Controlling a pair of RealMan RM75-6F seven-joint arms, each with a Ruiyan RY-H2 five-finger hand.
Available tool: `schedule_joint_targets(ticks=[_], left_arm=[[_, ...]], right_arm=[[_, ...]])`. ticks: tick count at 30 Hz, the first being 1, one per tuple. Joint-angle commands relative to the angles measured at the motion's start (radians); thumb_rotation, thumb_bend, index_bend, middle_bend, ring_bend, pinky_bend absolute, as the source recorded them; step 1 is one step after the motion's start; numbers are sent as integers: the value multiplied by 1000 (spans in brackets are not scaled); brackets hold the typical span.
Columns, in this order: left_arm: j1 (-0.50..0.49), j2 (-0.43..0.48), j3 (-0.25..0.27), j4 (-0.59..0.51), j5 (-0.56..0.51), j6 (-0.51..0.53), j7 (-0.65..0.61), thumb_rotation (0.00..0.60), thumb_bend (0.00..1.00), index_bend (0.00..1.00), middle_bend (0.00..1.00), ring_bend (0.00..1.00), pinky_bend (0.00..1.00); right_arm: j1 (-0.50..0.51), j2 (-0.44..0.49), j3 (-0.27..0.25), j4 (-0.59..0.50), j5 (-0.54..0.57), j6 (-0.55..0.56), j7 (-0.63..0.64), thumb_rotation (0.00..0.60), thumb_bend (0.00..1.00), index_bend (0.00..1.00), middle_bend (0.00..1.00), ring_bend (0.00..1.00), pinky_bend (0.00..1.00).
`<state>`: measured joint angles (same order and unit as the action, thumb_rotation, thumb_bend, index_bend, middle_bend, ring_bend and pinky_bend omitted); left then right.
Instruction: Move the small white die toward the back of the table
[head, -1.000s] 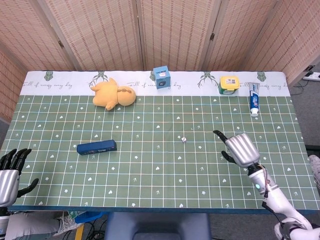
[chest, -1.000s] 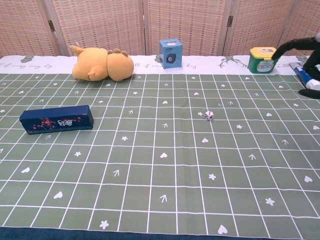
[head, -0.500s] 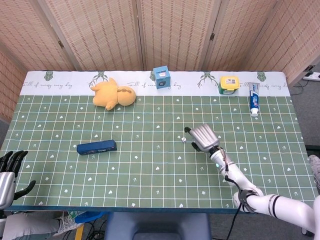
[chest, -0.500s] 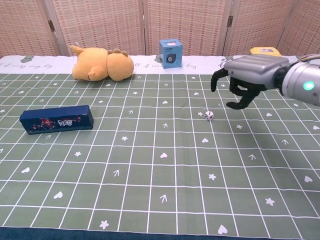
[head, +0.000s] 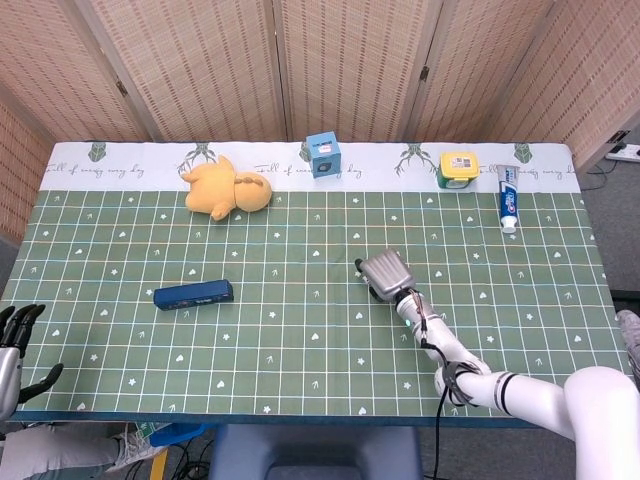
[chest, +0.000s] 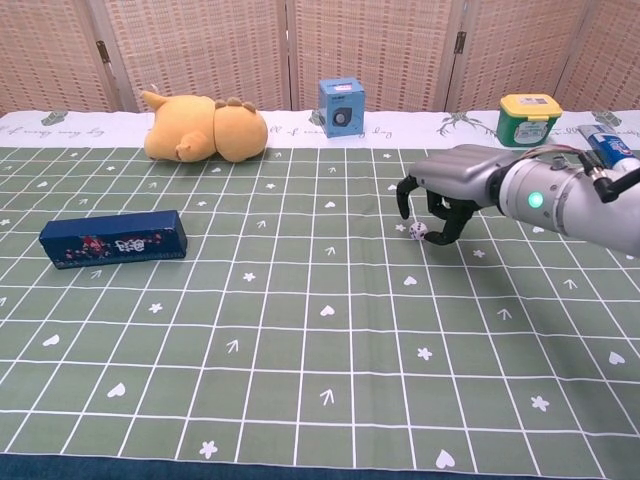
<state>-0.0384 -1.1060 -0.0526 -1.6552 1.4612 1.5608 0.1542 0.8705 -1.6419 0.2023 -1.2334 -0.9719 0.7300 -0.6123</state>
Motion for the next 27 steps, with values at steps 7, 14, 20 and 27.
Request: schedule_joint_targets(ticks=[7,14,20,27], left_arm=[[0,-5,-4,10,-3,-4,-9,600,236,145,161,103,163],[1,-8,-6,17,-8,-7,-14,600,237,145,161,103,163],[2,-10,-7,23,-10,-8,-19,600,236,145,161,103,163],[7,-11,-8,33,-14,-6,-30,600,236,145,161,103,163]], right_arm=[[21,-12,-14,36,25,4,10,600,304,414,895,997,1000],[39,-26,-24,57,37,7,13,600,303,439,899,1000,1000],[51,-45,-33,79,45,9,11,600,303,458,903,1000,1000],[62,-61,-37,102,45,13,20,600,303,524,907,1000,1000]])
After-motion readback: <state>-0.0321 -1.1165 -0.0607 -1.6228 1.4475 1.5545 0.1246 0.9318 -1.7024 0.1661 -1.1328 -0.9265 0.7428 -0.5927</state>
